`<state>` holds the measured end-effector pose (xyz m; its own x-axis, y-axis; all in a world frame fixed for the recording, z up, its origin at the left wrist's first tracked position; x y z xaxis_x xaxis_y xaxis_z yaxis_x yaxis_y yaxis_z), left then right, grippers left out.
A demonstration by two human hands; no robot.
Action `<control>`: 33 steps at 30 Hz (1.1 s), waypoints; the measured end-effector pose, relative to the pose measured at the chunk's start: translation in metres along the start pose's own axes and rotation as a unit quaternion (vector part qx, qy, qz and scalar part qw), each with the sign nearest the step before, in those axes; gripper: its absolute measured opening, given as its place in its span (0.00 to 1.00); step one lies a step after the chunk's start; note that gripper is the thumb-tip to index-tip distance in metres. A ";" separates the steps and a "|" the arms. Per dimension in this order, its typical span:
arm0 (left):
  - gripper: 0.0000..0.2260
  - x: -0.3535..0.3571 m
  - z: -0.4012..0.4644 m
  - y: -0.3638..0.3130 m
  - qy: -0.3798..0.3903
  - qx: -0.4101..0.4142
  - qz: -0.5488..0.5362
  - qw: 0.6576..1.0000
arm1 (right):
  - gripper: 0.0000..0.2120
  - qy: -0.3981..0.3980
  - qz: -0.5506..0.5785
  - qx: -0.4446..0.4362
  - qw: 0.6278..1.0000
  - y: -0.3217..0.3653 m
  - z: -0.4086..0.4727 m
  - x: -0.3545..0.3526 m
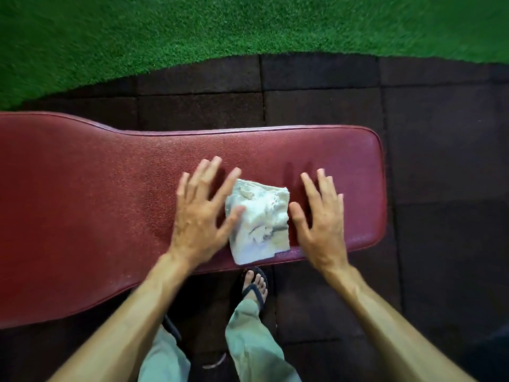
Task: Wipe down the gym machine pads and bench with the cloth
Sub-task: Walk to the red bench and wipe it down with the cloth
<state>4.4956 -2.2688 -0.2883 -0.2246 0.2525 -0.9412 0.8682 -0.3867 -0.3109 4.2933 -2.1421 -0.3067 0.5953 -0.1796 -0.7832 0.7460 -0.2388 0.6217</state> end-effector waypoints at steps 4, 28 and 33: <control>0.26 0.002 0.009 0.027 0.005 -0.053 0.091 0.994 | 0.27 -0.041 -0.040 -0.008 0.998 0.068 -0.003 0.034; 0.28 0.011 0.012 0.027 -0.020 -0.069 0.122 0.990 | 0.16 -0.167 -0.160 0.015 0.973 0.038 0.119 0.019; 0.27 0.010 0.011 0.027 -0.018 -0.067 0.114 0.991 | 0.24 -0.023 -0.113 -0.114 0.987 0.044 0.007 0.047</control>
<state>4.5123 -2.2865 -0.3072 -0.0292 0.1399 -0.9897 0.9486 -0.3084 -0.0715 4.3517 -2.1671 -0.3162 0.3961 -0.1910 -0.8981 0.9087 -0.0586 0.4132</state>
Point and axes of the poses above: each hand's wrist, its own z-axis towards the middle knuckle, its own x-axis out of the palm, y = z × x, the point moved 2 cm from there along z, towards the middle knuckle, and after that the axes turned 15 degrees about -x, right-handed, at the moved point
